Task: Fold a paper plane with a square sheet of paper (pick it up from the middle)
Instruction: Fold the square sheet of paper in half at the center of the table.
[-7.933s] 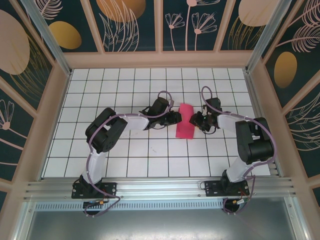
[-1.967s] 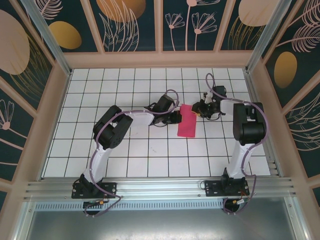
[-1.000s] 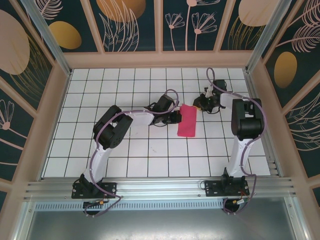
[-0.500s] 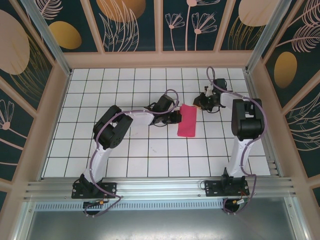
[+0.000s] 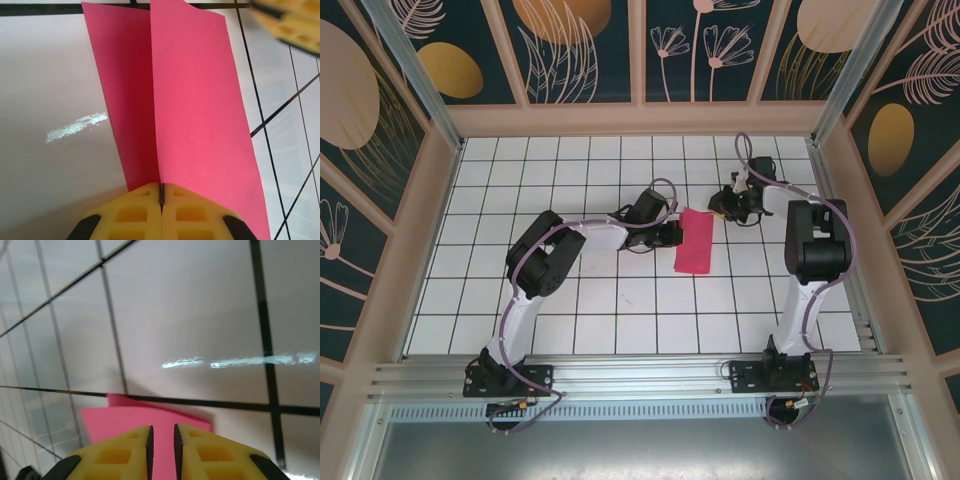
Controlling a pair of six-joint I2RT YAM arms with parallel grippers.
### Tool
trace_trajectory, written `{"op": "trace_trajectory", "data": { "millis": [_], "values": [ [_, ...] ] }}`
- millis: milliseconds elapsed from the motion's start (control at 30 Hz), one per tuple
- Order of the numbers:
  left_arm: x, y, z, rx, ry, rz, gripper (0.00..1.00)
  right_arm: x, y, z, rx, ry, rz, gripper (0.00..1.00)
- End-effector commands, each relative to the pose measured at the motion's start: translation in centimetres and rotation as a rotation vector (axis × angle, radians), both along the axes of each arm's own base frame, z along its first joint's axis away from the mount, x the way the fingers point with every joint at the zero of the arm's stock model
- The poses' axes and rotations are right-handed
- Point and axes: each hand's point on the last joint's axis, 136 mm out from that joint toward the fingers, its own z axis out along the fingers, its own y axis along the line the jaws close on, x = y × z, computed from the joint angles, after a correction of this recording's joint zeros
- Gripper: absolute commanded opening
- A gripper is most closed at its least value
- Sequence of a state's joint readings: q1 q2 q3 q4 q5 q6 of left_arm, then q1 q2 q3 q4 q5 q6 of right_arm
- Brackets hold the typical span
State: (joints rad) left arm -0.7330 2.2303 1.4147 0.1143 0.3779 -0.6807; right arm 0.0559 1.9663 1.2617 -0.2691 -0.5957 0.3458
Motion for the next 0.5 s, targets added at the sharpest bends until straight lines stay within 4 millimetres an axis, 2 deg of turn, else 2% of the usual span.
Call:
{"op": "trace_trajectory", "data": {
  "millis": [0, 167, 367, 467],
  "values": [
    [-1.3, 1.5, -3.0, 0.077, 0.078, 0.003, 0.03, -1.8, 1.2, 3.1, 0.057, -0.052, 0.043, 0.22],
    [-1.3, 1.3, -3.2, 0.074, 0.084, 0.001, 0.03, -4.1, 2.0, 0.0, 0.042, 0.019, 0.042, 0.21],
    [-1.5, 1.5, -3.3, 0.079, 0.091, -0.002, 0.03, -5.1, 1.7, -4.1, 0.033, 0.092, 0.021, 0.2],
    [-1.6, 1.7, -3.6, 0.085, 0.093, 0.004, 0.03, -5.2, 1.7, -4.5, 0.028, 0.104, 0.023, 0.2]
  ]
}}
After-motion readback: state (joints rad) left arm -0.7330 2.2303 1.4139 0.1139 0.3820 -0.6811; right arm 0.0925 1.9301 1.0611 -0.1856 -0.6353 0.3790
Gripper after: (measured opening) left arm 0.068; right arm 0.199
